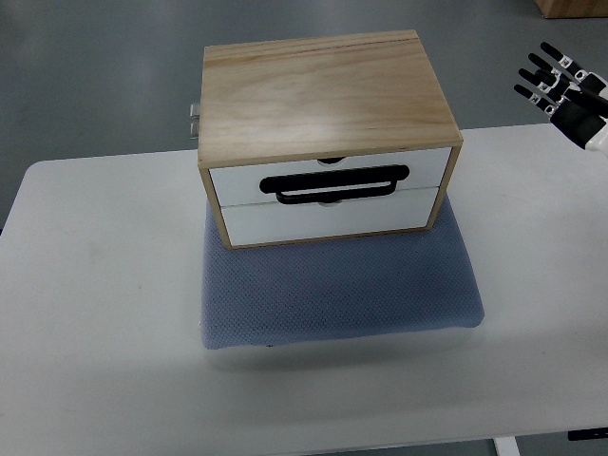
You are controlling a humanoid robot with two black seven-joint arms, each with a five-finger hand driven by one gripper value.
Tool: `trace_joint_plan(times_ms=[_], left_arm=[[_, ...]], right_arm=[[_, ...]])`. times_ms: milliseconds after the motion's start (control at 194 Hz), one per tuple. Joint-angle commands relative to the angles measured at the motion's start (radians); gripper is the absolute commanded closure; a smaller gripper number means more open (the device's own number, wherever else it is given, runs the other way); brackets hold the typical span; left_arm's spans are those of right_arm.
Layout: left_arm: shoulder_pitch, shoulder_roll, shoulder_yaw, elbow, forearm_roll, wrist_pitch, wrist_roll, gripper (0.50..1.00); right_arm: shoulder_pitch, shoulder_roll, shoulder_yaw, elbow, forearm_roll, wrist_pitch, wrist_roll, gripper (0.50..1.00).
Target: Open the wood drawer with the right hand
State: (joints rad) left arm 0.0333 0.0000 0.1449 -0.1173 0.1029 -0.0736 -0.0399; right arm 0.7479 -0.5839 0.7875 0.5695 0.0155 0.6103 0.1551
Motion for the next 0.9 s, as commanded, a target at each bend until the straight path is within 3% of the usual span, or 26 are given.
trace_joint_plan(times_ms=[0, 481, 594, 765, 832, 837, 894], left_arm=[[0.0, 0.0, 0.001, 0.001, 0.0, 0.0, 0.0, 0.5], [-0.001, 0.0, -0.001, 0.001, 0.0, 0.0, 0.0, 0.5], [0.0, 0.0, -0.001, 0.001, 0.0, 0.0, 0.0, 0.5], [-0.001, 0.0, -0.001, 0.001, 0.0, 0.0, 0.0, 0.5], [0.0, 0.0, -0.001, 0.001, 0.0, 0.0, 0.0, 0.5], [0.0, 0.0, -0.001, 0.001, 0.0, 0.0, 0.0, 0.5], [0.0, 0.0, -0.001, 0.001, 0.0, 0.0, 0.0, 0.5]], right_arm=[[-0.002, -0.057, 0.004, 0.0, -0.051, 0.001, 0.001, 0.556], [0.077, -0.215, 0.007, 0.061, -0.235, 0.001, -0.005, 0.558], [0.079, -0.277, 0.006, 0.207, -0.263, 0.001, -0.006, 0.558], [0.091, -0.378, 0.007, 0.532, -0.342, 0.001, -0.006, 0.56], [0.097, -0.381, 0.006, 0.549, -0.345, 0.001, -0.006, 0.56], [0.128, -0.39, -0.002, 0.629, -0.365, 0.001, -0.006, 0.56], [0.159, -0.41, -0.011, 0.696, -0.387, 0.001, -0.006, 0.56]])
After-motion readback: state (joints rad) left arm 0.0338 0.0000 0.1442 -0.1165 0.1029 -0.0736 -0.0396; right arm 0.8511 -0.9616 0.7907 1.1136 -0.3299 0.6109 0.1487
